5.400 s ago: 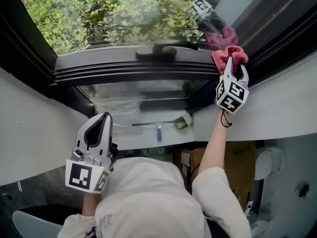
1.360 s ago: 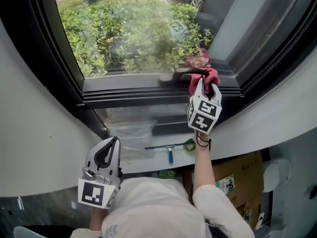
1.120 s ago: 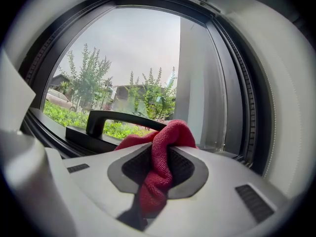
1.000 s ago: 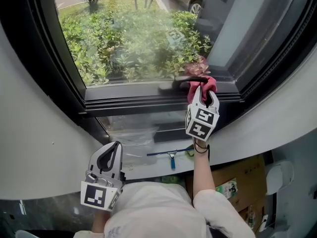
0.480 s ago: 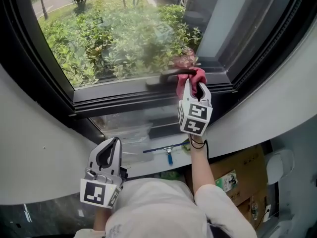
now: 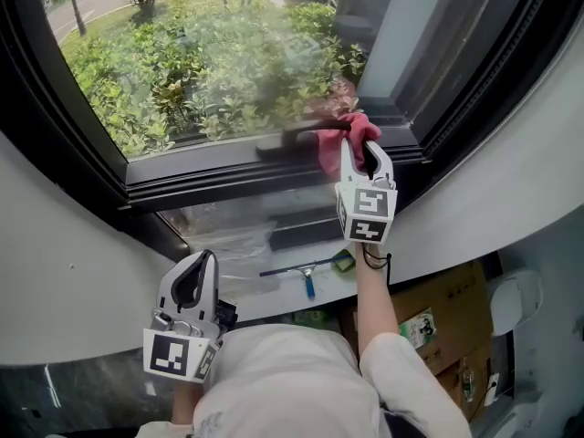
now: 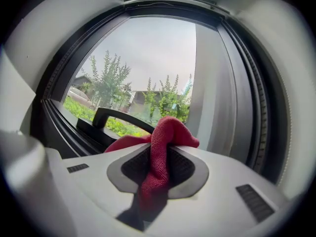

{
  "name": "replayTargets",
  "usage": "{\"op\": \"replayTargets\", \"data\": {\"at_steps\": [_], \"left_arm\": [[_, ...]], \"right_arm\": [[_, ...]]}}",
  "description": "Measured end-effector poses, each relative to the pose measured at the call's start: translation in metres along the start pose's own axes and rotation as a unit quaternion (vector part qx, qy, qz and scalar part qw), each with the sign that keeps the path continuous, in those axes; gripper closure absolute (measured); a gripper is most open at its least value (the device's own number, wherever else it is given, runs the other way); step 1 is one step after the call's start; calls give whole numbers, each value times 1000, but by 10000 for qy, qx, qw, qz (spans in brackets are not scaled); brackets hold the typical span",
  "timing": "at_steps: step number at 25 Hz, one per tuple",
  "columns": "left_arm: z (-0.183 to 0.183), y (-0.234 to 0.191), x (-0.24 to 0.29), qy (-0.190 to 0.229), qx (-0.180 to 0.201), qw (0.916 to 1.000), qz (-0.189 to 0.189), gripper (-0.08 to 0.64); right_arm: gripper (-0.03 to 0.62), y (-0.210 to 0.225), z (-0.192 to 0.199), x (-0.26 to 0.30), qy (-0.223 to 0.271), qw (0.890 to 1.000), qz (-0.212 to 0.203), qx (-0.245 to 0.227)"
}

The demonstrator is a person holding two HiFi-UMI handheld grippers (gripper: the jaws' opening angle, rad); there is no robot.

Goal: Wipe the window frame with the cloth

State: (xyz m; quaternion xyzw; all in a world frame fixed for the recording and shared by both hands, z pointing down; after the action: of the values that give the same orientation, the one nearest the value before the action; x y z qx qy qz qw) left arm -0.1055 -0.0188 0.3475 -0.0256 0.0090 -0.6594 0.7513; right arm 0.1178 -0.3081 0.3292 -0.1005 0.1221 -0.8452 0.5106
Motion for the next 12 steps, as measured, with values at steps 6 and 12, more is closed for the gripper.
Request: {"op": "replayTargets", "data": {"at_steps": [6,12], "left_arm": [[0,9,5,-35,19,9999,121,552],[0,21,16,-58,44,9994,343,552]], "right_arm": [[499,65,-10,-17,441,9970,594,-209],[499,121,4,-30,222,9955,862,-316]]}}
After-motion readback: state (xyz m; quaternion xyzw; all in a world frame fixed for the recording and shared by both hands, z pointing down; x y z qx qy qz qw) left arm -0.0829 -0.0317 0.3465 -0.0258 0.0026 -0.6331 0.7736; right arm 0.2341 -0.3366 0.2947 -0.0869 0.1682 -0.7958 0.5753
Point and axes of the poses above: the fingertips, and each gripper's own axes: x forward along the fingers, y to its right, z out of its underside, the point moved 9 cm from there along -x, backward along the fingers, and after that the axes turned 2 degrees about -y, right-handed, at the moved point
